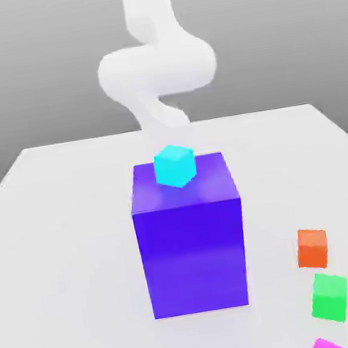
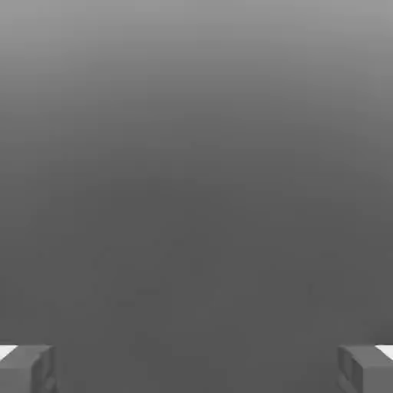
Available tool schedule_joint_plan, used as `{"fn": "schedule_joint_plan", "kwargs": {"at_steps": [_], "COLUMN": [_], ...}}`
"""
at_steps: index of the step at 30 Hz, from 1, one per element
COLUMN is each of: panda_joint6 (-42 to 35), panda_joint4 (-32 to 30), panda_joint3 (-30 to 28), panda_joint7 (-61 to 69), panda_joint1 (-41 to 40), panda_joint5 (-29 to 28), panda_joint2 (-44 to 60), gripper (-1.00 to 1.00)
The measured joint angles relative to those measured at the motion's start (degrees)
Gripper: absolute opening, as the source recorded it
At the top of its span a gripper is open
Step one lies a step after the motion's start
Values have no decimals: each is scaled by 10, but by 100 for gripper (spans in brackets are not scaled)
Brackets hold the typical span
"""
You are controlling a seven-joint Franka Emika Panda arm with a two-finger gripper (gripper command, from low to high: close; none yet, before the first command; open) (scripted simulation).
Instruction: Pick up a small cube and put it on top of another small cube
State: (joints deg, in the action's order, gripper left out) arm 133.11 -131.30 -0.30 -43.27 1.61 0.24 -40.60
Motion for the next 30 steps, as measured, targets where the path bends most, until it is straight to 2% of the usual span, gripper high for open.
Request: {"fn": "schedule_joint_plan", "kwargs": {"at_steps": [18,30], "panda_joint6": [95,158], "panda_joint4": [35,58], "panda_joint3": [9,31], "panda_joint7": [187,274], "panda_joint1": [88,123], "panda_joint5": [20,-20], "panda_joint2": [378,626], "gripper": [0,0]}}
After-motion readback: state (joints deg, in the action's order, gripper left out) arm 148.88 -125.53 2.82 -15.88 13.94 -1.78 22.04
